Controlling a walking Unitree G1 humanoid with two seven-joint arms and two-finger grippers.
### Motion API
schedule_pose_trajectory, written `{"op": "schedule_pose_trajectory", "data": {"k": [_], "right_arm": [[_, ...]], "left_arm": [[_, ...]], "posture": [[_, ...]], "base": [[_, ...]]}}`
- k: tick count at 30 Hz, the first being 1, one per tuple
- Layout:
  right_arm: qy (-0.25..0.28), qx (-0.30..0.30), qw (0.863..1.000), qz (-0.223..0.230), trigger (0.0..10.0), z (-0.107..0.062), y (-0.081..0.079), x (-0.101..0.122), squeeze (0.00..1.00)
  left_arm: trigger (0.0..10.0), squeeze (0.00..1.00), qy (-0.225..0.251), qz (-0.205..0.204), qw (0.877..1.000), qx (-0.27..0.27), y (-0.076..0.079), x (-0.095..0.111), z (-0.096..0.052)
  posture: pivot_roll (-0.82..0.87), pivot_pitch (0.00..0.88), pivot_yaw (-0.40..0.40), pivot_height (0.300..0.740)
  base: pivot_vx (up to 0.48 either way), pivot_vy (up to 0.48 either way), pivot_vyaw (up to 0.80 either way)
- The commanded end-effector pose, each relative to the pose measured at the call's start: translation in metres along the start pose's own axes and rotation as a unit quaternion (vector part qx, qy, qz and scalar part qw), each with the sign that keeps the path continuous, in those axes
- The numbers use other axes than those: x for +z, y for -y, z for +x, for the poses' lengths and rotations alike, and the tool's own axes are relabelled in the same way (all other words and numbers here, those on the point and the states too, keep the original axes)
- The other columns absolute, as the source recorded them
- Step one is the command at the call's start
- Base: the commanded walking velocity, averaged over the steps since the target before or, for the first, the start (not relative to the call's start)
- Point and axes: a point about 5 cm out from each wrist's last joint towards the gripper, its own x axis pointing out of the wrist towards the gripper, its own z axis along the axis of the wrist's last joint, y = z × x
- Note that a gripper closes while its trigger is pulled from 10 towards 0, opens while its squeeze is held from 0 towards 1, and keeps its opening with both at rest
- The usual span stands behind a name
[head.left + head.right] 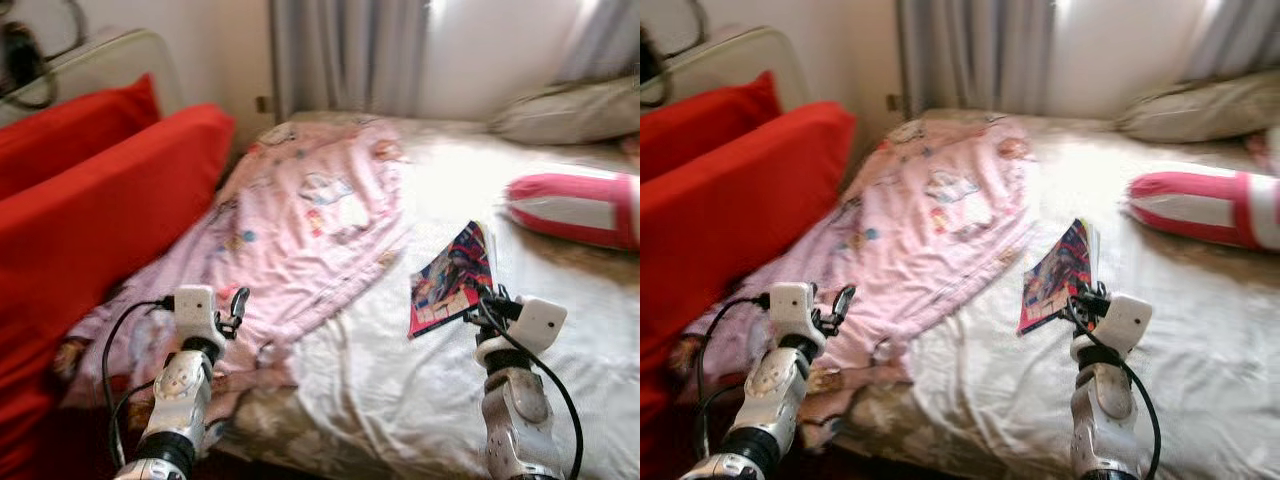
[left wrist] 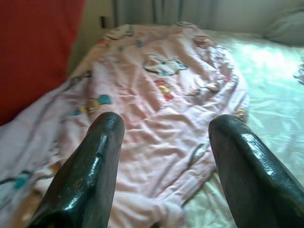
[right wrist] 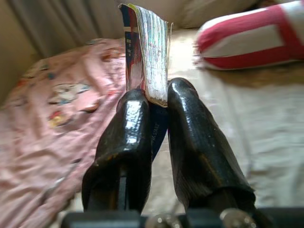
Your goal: Clean up the room
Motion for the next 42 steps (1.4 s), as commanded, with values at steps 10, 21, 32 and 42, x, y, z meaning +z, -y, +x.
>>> {"op": "schedule_pose_trajectory", "data": {"k": [10,21,32,42], "right_arm": [[0.024,0.004,1.0,-0.002,10.0,0.0038,-0.0052,0.0078,0.0],[0.017,-0.001,1.0,0.001,10.0,0.0056,-0.0061,0.0067,0.0],[0.026,0.006,1.0,-0.006,10.0,0.0054,-0.0097,0.0077,0.0],[0.023,0.013,1.0,-0.014,10.0,0.0056,-0.0103,0.0066,0.0]], "left_arm": [[10.0,0.0,-0.003,0.008,1.0,0.003,-0.005,-0.0023,-0.0032],[10.0,0.0,0.003,0.008,1.0,-0.002,-0.0028,-0.0014,-0.0037],[10.0,0.0,0.004,0.006,1.0,-0.002,-0.0023,-0.0014,-0.0037],[10.0,0.0,0.002,0.002,1.0,-0.002,-0.0014,-0.0018,-0.0033]], "posture": [[0.03,0.078,0.046,0.74],[0.03,0.079,0.047,0.74],[0.03,0.076,0.045,0.74],[0.03,0.078,0.044,0.74]], "base": [[0.0,-0.098,-0.5],[0.0,-0.296,-0.27],[0.0,-0.412,-0.19],[0.0,-0.413,0.0]]}}
